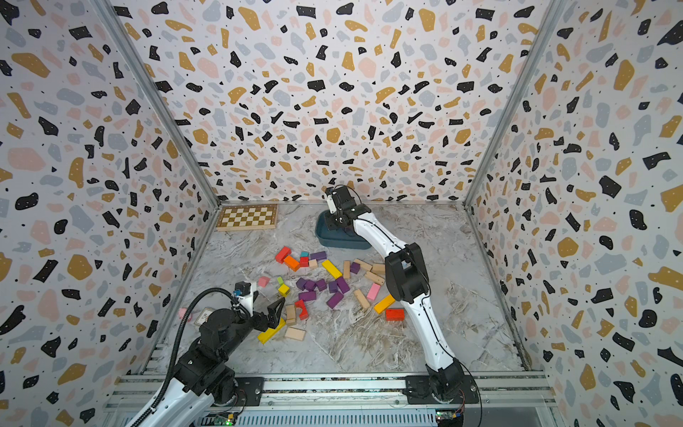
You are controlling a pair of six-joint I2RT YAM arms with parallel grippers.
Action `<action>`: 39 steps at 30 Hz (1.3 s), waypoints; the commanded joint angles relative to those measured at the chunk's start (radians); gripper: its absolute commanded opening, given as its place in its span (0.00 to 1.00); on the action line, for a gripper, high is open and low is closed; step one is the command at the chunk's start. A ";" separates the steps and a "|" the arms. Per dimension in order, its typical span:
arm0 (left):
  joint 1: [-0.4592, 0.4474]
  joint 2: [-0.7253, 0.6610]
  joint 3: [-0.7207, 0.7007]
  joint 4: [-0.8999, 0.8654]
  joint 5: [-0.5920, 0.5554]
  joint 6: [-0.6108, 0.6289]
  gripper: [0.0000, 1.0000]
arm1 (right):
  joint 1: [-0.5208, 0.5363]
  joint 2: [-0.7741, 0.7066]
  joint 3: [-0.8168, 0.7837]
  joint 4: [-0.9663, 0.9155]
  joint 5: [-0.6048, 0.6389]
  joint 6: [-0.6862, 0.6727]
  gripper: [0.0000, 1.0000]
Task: Pick purple bricks into the storage bin
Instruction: Place the building block in the storage box.
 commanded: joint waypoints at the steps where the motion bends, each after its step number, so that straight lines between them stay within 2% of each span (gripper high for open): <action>1: -0.002 -0.008 0.006 0.022 -0.003 0.005 0.99 | -0.005 0.022 0.066 -0.011 0.007 0.046 0.23; 10: -0.002 -0.006 0.004 0.023 -0.003 0.005 0.99 | -0.015 0.126 0.125 0.064 -0.014 0.123 0.23; 19: -0.002 -0.002 0.003 0.025 -0.005 0.003 0.99 | -0.024 0.165 0.147 0.130 0.021 0.184 0.22; 31: -0.002 0.009 0.006 0.031 -0.001 0.005 0.99 | -0.030 0.234 0.200 0.171 0.009 0.249 0.22; 39: -0.002 0.009 0.007 0.032 -0.002 0.005 0.99 | -0.035 0.232 0.208 0.175 0.026 0.251 0.28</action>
